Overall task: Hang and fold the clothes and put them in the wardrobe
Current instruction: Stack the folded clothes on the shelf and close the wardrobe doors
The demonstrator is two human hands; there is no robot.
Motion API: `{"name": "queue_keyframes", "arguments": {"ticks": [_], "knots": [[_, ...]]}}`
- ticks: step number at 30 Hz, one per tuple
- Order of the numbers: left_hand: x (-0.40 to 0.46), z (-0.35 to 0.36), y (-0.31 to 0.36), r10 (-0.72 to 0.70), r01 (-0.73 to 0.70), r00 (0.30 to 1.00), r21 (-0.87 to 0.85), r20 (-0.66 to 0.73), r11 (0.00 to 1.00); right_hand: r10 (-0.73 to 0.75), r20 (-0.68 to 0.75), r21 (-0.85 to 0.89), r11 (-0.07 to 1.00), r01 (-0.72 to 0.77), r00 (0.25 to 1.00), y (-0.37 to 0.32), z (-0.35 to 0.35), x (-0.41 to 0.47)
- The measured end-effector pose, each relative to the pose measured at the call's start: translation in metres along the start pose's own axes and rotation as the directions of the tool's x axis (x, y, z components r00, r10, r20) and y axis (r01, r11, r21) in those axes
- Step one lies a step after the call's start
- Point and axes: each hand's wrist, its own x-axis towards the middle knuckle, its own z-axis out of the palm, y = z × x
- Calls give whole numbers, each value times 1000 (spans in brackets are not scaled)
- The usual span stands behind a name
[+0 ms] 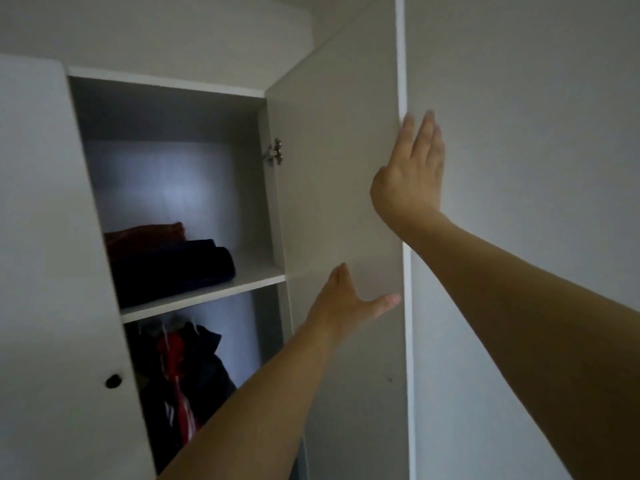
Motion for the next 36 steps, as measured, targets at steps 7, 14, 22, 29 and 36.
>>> {"name": "queue_keyframes", "arguments": {"ticks": [7, 14, 22, 29, 36], "knots": [[0, 30, 18, 11, 5, 997, 198, -78, 980, 208, 479, 516, 719, -465, 853, 19, -17, -2], [-47, -23, -27, 154, -69, 970, 396, -187, 916, -137, 408, 681, 704, -201, 902, -18, -12, -36], [-122, -121, -105, 240, -217, 923, 109, -300, 970, -482, 283, 816, 576, 56, 829, -108, 58, -81], [-126, -189, -190, 200, -8, 820, 339, -537, 941, -740, 262, 656, 607, 448, 619, -169, 169, -118], [-77, -252, -248, 219, 348, 800, 729, -559, 590, -722, 408, 386, 691, 611, 559, -210, 257, -136]]}}
